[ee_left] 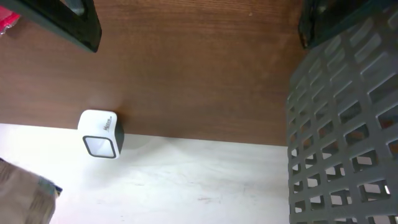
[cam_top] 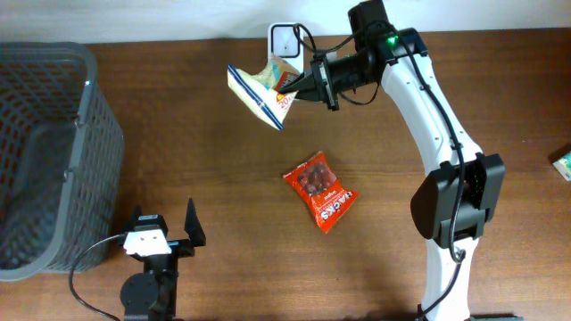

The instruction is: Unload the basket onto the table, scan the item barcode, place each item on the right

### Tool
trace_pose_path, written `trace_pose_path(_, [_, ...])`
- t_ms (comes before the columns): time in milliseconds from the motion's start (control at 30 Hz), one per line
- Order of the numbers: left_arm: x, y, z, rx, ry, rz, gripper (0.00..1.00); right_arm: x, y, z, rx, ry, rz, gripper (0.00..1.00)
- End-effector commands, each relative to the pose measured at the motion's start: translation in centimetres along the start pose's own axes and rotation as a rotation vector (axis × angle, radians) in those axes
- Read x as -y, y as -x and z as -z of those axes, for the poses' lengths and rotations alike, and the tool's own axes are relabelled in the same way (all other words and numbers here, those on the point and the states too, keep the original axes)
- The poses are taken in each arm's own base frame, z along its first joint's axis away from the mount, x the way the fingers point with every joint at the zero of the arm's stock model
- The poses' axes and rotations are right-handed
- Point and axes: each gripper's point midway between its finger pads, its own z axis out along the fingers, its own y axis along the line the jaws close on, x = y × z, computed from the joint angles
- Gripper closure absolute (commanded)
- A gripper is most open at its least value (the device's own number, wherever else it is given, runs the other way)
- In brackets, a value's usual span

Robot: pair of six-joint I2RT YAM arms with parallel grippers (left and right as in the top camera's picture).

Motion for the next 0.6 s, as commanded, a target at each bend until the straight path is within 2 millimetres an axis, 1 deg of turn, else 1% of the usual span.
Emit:
trace_pose_path(0, [0.1,-0.2,0.0,-0.001,-0.005,0.005,0.01,-0.8,1.7,1.0,0.220,-0.084,0.250,0.96])
trace_pose_path(67, [0.1,-0.2,0.0,-0.001,-0.005,0.005,0.01,-0.7,2.5,0.5,0.272,-0.125,0.337,0.96])
trace_pose_path(133, [0.1,-0.2,0.0,-0.001,-0.005,0.005,0.01,-0.8,3.7,0.0,0.354,-0.181,0.446,0.96])
trace_pose_path(233, [0.1,-0.2,0.0,-0.001,-0.005,0.005,0.01,-1.1,6.2,-0.4,0.529,-0.315,0.644,0.96])
trace_pose_path(300, [0.1,-0.2,0.0,-0.001,-0.005,0.005,0.01,-1.1,7.6,-0.2,0.655,-0.402,0.676,0.96])
trace_pose_path(333, [0.1,-0.2,0.0,-0.001,-0.005,0.005,0.01,-1.4,8.1,0.0,0.715,-0.430,0.691,0.96])
trace_pose_path(433, [0.1,-0.2,0.0,-0.001,-0.005,0.005,0.01,-2.9,9.3,0.7,0.868,-0.460,0.740,0.96])
trace_pose_path(533, [0.1,-0.2,0.0,-0.001,-0.005,0.005,0.01,-4.5,9.7,1.1,0.931,-0.431,0.776,0.96])
trace_pose_path(567, [0.1,-0.2,0.0,-0.001,-0.005,0.005,0.01,-4.7,9.7,1.1,0.935,-0.424,0.781,0.96])
